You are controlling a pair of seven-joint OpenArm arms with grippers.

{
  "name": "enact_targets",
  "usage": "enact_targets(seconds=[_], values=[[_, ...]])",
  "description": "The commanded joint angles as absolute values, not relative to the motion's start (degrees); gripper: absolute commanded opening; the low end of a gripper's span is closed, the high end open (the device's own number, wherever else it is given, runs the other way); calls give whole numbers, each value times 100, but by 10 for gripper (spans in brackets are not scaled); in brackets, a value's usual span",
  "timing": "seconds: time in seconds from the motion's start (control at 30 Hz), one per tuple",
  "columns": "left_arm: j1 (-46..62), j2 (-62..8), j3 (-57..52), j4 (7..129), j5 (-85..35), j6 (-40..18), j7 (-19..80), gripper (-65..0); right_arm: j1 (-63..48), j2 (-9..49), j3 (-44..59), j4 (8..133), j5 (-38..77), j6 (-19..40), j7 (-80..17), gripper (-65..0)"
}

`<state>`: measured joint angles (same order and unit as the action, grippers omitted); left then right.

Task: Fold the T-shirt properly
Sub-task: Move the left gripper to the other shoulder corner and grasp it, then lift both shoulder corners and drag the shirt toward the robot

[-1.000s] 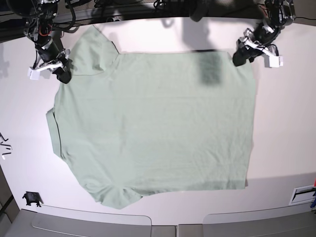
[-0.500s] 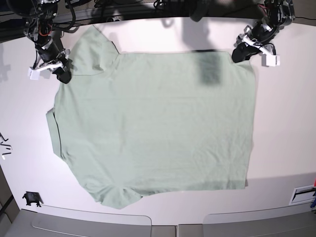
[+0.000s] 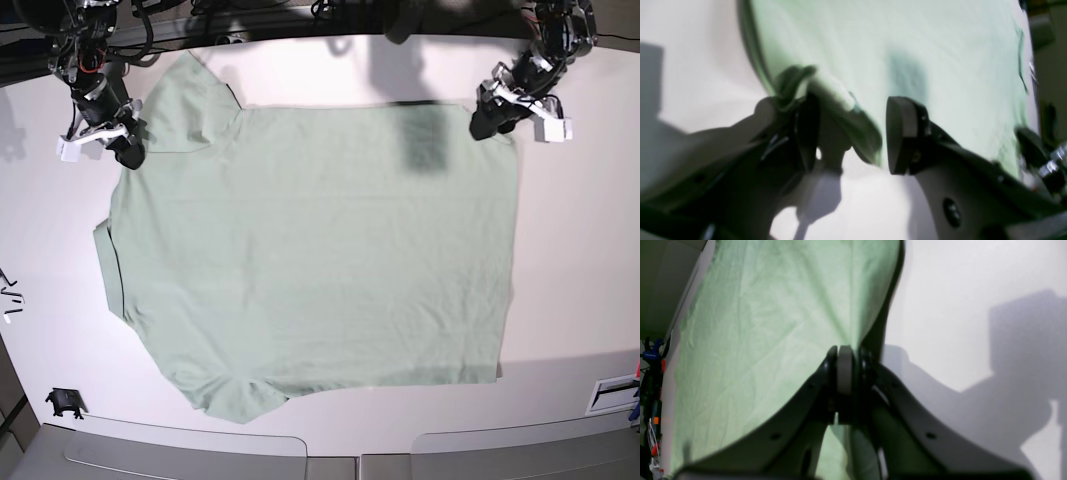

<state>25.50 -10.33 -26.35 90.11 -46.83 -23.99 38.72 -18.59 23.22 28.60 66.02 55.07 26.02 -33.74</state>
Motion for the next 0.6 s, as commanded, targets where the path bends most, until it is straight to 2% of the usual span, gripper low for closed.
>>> enact_targets(seconds=[0.0,0.1,0.17,0.33,0.43,0.57], values=[[2556,-1079,-2659,9067,-4493,-2193,3872,-345,-1892,2346,2851,6598,5566,2578,-3548,-650],[2554,-1081,-2659,9067,-4324,-1876,3876,-348,-1890,2344,2851,6598,5568,2578,-3546,-650],[2558,-1079,-2659,9067,-4250,-1815,3898,-400,-1890,2346,2851,6598,5566,2578,-3546,-650],[2556,-1081,-2659,9067,-4241,-1822,3900,-650,-1892,2346,2853,6598,5566,2578,-3548,-650],[2561,-1083,-2659,9067,-4241,-1848,3905,-650,-1890,2349,2853,6598,5564,2620,-3588,-650],[2589,-1083,-2659,9076,-4222,-1981,3962,-650,-1892,2351,2860,6598,5566,2998,-3802,-650]])
